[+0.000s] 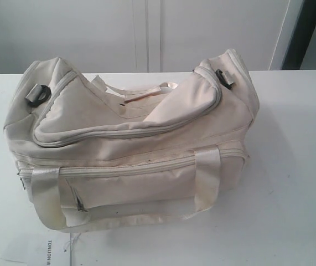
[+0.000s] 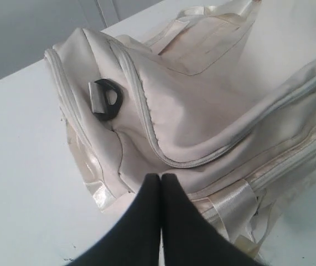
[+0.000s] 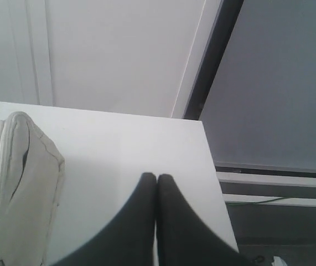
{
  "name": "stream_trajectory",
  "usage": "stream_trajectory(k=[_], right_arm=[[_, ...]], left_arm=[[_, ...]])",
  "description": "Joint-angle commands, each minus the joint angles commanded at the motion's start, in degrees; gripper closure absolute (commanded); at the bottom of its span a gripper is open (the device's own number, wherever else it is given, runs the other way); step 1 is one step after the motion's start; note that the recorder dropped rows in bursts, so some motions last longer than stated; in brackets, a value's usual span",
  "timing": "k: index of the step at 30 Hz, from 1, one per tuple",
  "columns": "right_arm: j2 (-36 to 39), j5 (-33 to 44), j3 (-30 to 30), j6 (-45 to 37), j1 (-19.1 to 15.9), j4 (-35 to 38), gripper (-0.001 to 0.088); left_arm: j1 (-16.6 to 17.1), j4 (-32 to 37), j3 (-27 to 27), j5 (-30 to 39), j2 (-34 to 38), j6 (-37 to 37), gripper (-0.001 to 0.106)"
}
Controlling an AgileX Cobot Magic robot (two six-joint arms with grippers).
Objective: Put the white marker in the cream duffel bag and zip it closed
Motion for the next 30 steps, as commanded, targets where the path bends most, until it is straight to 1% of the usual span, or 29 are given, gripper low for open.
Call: stream_trajectory(k=[5,21,27,28,30], right_arm=[[0.02,0.00,0.00,0.00,0.00,0.10,0.0868],[0.13,0.00,0.00,0.00,0.00,0.10,0.0868],[0.14,0.00,0.00,-0.58,0.00,-0.03,0.0868],[0.14,0.00,0.00,-0.58,0.00,-0.03,0.0868],[0.14,0.00,0.00,-0.37,0.00,-0.03,0.0868]], left_arm=[[0.00,-0.10,0.39,0.33,-1.10,-1.49,0.105],[0.00,0.01,0.39,0.17,-1.10,-1.51,0.105],[0.00,-1.37,0.39,0.20,-1.10,-1.76,0.105],[0.00,-1.37,0.39,0.19,-1.10,-2.25,0.105],[0.00,0.95,0.49,0.19,-2.06,-5.22,0.105]])
